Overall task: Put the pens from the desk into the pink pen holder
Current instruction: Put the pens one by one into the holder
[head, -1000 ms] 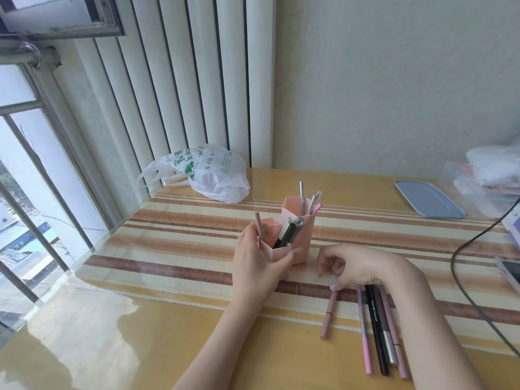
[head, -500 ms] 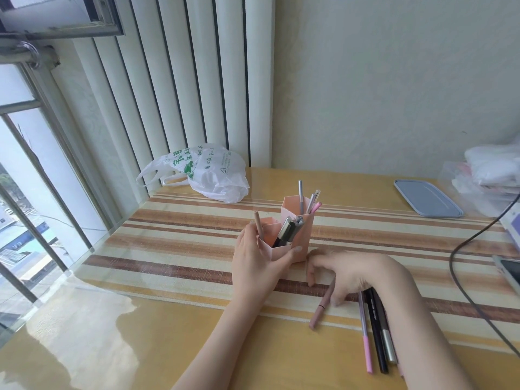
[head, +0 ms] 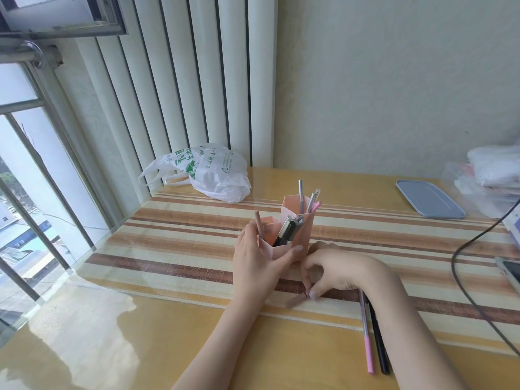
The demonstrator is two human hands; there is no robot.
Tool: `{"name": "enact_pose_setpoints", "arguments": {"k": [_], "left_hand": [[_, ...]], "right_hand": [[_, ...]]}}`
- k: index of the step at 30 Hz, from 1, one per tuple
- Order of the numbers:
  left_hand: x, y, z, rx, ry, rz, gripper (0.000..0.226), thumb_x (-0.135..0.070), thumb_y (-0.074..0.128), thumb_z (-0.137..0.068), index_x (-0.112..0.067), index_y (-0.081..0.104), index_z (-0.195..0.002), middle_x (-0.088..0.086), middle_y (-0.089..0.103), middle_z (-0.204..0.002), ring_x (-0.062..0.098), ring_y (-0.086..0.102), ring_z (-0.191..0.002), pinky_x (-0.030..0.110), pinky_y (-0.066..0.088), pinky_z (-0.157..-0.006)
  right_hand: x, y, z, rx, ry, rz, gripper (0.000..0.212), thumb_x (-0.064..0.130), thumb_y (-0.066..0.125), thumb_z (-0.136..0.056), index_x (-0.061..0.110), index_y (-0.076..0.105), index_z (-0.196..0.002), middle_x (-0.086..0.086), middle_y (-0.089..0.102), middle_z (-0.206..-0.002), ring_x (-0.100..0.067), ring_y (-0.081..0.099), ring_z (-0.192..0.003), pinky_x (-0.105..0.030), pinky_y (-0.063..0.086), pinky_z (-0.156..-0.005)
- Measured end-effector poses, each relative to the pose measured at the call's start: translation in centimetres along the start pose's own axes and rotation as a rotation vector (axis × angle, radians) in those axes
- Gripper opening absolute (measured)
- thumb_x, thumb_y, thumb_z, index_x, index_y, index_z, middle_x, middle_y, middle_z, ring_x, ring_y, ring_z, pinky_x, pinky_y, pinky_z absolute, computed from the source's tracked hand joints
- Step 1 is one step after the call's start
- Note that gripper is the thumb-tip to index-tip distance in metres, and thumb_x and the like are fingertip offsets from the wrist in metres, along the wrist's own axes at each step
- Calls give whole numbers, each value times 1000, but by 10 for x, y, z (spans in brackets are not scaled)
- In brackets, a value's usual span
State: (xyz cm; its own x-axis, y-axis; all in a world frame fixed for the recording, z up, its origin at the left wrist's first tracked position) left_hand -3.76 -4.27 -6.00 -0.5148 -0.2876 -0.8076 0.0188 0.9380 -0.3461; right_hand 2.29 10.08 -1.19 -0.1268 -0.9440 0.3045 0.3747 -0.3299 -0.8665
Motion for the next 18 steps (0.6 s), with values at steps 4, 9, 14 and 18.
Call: {"name": "enact_pose_setpoints", "arguments": {"k": [4,9,14,18], "left_hand": [[2,1,0,-3,-18,0,51,-62,73,-56,-43,44,-94,-18,57,-91,8,53,-91,17,37,-71],[2,2,0,-19,-46,-5,49,-48,78,-58,-38,45,-93,-18,56,-89,11,53,-91,18,36,-69],[1,1,0,-15,-52,10,49,-59,75,-56,-42,44,-90,-18,57,-92,6,51,-91,19,37,-71],[2,2,1,-16,-61,-8,52,-57,76,-57,-37,45,-93,-18,55,-92,7,49,-91,19,36,-70]], "right_hand": [[-8,-11,12,-6,-94,-176,18,28,69,-83,38,61,-71,15,56,-95,-8,55,-93,-27,44,-78],[-12,-28,26,-146,-299,-602,18,15,64,-89,32,61,-83,-4,71,-93,-20,61,-84,-30,43,-75],[2,-44,36,-330,-574,-1022,48,6,61,-86,40,53,-119,-11,67,-88,-23,68,-83,-33,56,-74],[18,-51,41,-720,-717,-1016,55,-1,58,-90,36,47,-129,-12,71,-91,-26,71,-91,-36,59,-80]]}}
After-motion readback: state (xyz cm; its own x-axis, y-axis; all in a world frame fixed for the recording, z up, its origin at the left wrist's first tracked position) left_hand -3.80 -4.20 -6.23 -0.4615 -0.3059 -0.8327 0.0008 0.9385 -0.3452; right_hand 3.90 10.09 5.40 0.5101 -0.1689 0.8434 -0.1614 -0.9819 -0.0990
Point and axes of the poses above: each hand's wrist, its own z-axis away from the middle knuckle, its own y-axis out of the palm, x = y × z, the point moved 1 cm from there along -z, towards the middle knuckle
